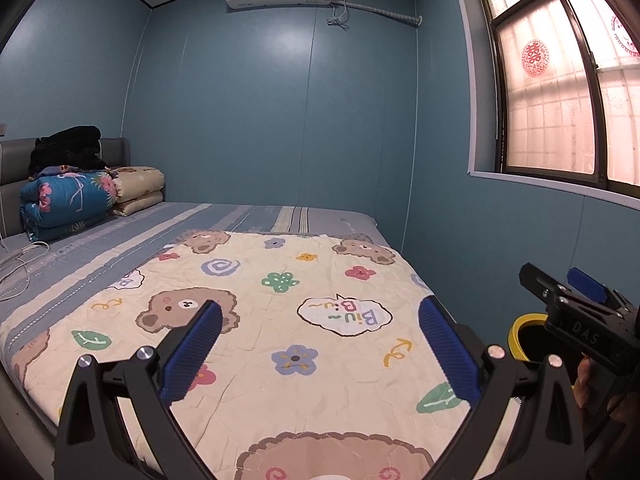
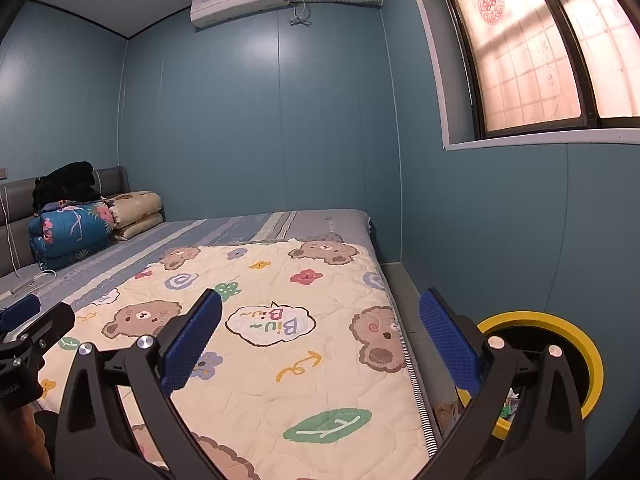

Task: Collect trash

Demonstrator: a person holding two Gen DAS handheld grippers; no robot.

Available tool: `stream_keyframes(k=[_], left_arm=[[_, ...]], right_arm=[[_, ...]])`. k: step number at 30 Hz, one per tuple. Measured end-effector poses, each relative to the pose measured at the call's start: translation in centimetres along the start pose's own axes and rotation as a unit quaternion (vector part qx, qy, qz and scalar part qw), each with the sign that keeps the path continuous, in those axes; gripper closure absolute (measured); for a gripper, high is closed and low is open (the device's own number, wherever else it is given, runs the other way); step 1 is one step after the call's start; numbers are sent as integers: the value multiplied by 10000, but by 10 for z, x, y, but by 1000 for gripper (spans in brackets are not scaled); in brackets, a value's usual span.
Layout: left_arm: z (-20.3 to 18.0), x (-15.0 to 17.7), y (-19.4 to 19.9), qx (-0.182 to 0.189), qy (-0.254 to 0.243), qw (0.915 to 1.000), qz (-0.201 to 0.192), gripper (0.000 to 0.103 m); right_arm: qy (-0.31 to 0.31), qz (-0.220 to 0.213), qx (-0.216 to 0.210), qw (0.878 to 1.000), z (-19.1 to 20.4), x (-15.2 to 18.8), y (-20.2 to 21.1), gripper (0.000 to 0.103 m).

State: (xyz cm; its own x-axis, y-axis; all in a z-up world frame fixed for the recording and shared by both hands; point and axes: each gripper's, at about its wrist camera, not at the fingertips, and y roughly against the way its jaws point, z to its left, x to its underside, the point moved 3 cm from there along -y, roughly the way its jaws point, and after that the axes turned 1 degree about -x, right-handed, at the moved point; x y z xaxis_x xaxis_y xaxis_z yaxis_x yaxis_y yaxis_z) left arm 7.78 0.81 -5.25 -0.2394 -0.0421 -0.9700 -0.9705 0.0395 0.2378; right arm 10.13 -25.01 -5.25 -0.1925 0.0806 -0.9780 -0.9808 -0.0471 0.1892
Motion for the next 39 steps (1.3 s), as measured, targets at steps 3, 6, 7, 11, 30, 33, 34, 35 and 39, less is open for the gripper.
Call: stream_keyframes(k=[3, 6, 7, 11, 30, 33, 34, 35, 39], left_arm=[[2, 0, 0, -13, 42, 10000, -3, 8], [3, 0, -1, -27, 77, 10000, 13, 8], [4, 0, -1, -31, 90, 10000, 27, 8], [3, 1, -3, -4, 108, 9999, 80, 8], [3, 1, -4, 40, 87, 9998, 146, 8], [3, 2, -4, 39, 89, 9998, 148, 8], [3, 2, -4, 47, 89, 9998, 154, 8], [3, 2, -4, 47, 92, 9998, 158, 8], [2, 3, -4, 52, 88, 9998, 160, 8]], right_arm=[[-1, 52, -4, 10000, 1, 2, -1, 8], [-11, 76, -9, 10000, 1, 2, -2, 8], [-23, 81, -10, 10000, 1, 2, -2, 8], [-40, 98, -19, 9999, 0, 3, -2, 8], [-108, 230, -16, 9997, -3, 8, -8, 8], [-121, 250, -25, 9996, -3, 9, -10, 8], [-123, 259, -29, 9996, -3, 9, -10, 8], [-122, 268, -30, 9996, -3, 10, -10, 8], [-128, 290, -35, 9995, -3, 10, -11, 8]])
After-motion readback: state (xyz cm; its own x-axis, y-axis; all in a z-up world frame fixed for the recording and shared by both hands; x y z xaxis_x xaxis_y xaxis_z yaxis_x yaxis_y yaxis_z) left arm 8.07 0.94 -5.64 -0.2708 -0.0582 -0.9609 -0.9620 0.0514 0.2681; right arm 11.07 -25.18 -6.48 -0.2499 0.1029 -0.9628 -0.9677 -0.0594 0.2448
